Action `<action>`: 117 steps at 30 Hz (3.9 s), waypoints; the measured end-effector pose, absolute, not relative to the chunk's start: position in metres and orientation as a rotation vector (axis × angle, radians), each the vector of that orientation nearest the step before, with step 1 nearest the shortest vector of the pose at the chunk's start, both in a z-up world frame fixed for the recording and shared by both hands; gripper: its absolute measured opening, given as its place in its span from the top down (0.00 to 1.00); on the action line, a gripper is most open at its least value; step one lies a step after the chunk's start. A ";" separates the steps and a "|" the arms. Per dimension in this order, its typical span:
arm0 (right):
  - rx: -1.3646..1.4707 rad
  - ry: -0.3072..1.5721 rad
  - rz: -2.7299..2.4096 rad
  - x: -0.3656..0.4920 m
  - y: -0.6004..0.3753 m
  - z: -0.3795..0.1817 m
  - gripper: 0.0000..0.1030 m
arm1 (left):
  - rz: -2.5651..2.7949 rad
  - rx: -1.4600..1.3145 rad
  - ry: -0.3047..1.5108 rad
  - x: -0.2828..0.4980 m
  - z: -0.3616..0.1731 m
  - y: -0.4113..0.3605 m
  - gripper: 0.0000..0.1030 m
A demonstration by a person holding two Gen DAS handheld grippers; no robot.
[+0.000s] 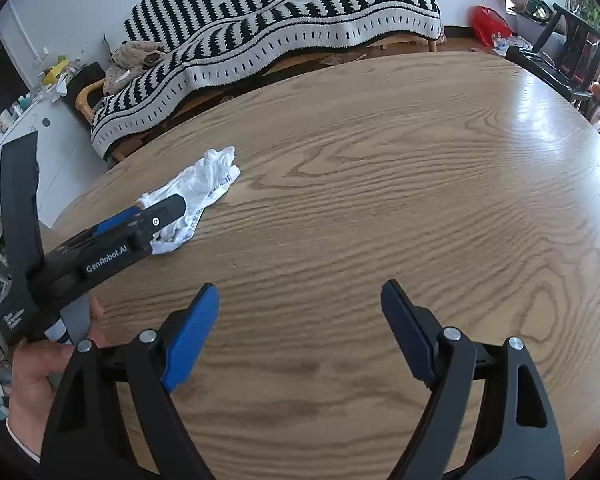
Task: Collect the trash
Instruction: 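Grasp the white tissue with left tool while right tool grasps the white packet, then carry tissue and white packet over the black bin and open both tools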
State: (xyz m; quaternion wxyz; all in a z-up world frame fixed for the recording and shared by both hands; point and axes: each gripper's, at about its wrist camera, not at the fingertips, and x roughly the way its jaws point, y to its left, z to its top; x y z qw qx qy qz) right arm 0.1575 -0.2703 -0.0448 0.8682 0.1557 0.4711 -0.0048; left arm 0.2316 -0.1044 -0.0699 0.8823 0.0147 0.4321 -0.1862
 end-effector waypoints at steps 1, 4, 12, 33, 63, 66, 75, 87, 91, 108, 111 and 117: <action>0.330 0.987 -0.010 0.162 -0.268 -0.046 0.22 | -0.391 0.045 0.911 0.234 -0.073 -0.106 0.61; 0.334 0.989 -0.002 0.171 -0.260 -0.050 0.22 | -0.406 0.027 0.916 0.235 -0.072 -0.104 0.77; 0.343 1.004 0.023 0.191 -0.235 -0.057 0.22 | -0.401 -0.048 0.904 0.218 -0.056 -0.072 0.80; 0.016 0.989 -0.023 0.258 -0.137 -0.067 0.45 | -0.063 -0.184 0.968 0.168 -0.048 0.028 0.81; 0.103 0.868 -0.140 0.039 -0.348 0.031 0.94 | -0.367 0.009 0.911 0.109 -0.021 -0.178 0.81; 0.136 0.859 -0.210 0.006 -0.394 0.031 0.94 | -0.445 0.040 0.910 0.092 -0.022 -0.218 0.81; 0.297 0.874 -0.411 -0.107 -0.519 0.007 0.94 | -0.664 0.099 0.924 0.036 -0.032 -0.322 0.81; 0.492 0.861 -0.561 -0.199 -0.584 -0.011 0.94 | -0.871 0.163 0.976 -0.034 -0.059 -0.417 0.81; 0.545 0.890 -0.617 -0.208 -0.594 -0.019 0.94 | -0.931 0.176 0.990 -0.047 -0.065 -0.432 0.81; 0.642 0.926 -0.633 -0.215 -0.613 -0.031 0.94 | -1.005 0.166 1.021 -0.060 -0.082 -0.470 0.81; 0.644 0.930 -0.637 -0.215 -0.612 -0.032 0.94 | -1.019 0.167 1.026 -0.063 -0.085 -0.476 0.81; 0.665 0.927 -0.664 -0.217 -0.617 -0.031 0.94 | -1.081 0.146 1.027 -0.065 -0.089 -0.490 0.81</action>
